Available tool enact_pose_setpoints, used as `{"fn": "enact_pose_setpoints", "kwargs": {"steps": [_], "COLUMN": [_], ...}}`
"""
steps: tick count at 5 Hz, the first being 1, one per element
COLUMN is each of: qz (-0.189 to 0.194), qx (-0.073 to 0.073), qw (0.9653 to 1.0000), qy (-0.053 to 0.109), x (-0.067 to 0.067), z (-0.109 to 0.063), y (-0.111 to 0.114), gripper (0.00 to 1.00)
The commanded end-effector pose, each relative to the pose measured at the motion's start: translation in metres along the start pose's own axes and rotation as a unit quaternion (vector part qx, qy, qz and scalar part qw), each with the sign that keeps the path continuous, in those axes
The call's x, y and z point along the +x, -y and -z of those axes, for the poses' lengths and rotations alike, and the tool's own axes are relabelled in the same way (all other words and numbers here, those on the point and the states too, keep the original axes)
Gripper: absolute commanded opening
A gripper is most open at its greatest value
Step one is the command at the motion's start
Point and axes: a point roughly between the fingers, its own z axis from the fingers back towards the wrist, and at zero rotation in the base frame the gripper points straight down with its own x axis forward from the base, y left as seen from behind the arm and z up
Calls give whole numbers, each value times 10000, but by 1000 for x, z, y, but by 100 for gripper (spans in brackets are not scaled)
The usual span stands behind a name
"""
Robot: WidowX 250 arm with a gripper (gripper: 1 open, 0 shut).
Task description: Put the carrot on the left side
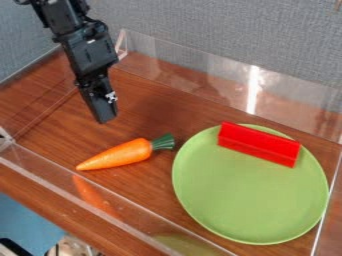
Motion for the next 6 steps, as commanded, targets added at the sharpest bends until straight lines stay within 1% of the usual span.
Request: {"fn": "enact_pose_setpoints", "kwargs": {"steps": [1,2,3,4,5,6], "qz": [-5,-25,-46,-73,-80,-86], "qx": [148,112,80,46,37,30], "qw": [9997,9998,9998,9998,9998,9998], "qy": [171,184,185,186,175,164], "x": [4,5,5,5,6,6], "z": [-10,-9,-8,-8,-6,-4], "y": [-9,-12,-14,-16,-17,-18], "gripper": [100,0,100,100,0,0]}}
